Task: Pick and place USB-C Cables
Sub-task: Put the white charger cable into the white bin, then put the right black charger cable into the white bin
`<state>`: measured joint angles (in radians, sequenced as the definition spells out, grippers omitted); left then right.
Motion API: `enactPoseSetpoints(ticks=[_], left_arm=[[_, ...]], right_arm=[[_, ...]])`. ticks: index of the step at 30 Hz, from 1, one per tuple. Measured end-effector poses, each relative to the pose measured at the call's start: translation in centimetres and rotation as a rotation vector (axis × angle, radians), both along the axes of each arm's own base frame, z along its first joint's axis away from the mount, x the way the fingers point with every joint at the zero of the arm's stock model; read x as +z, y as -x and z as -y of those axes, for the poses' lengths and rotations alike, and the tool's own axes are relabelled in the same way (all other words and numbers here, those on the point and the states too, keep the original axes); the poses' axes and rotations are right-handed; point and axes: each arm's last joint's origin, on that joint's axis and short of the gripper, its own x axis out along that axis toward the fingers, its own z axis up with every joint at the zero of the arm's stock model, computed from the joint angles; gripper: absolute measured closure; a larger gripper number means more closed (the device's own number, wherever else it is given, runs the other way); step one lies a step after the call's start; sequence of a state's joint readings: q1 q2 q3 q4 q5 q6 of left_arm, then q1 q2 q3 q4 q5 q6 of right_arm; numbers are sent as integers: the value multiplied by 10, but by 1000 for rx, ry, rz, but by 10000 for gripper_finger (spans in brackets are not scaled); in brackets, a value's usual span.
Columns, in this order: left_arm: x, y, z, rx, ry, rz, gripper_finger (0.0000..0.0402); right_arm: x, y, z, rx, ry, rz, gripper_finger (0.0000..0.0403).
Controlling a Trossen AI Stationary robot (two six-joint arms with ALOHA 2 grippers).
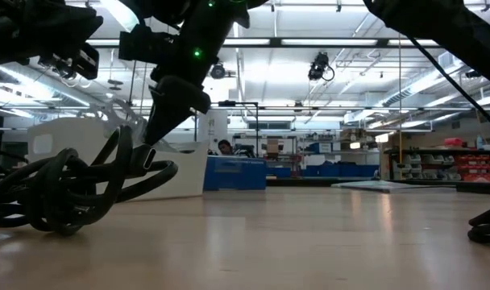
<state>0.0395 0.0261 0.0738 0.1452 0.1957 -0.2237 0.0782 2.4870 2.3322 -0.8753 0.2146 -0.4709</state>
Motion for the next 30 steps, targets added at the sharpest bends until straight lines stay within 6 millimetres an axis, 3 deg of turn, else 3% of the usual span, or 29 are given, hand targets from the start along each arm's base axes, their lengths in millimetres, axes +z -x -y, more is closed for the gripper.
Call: enactPoseSetpoints(ticks=[7, 16, 22, 30], left_arm=[[0, 0, 0, 0, 0, 0, 345], [0, 0, 0, 1, 0, 0, 345], [0, 0, 0, 0, 0, 0, 345], [0, 0, 0, 0, -1, 1, 345]], right_arm=[[0, 0, -1, 4, -6, -3, 278], [19, 5, -10, 42, -51, 17, 257], [35, 16, -30, 109, -210, -11, 256], [39, 47, -61, 26, -252, -230, 256]])
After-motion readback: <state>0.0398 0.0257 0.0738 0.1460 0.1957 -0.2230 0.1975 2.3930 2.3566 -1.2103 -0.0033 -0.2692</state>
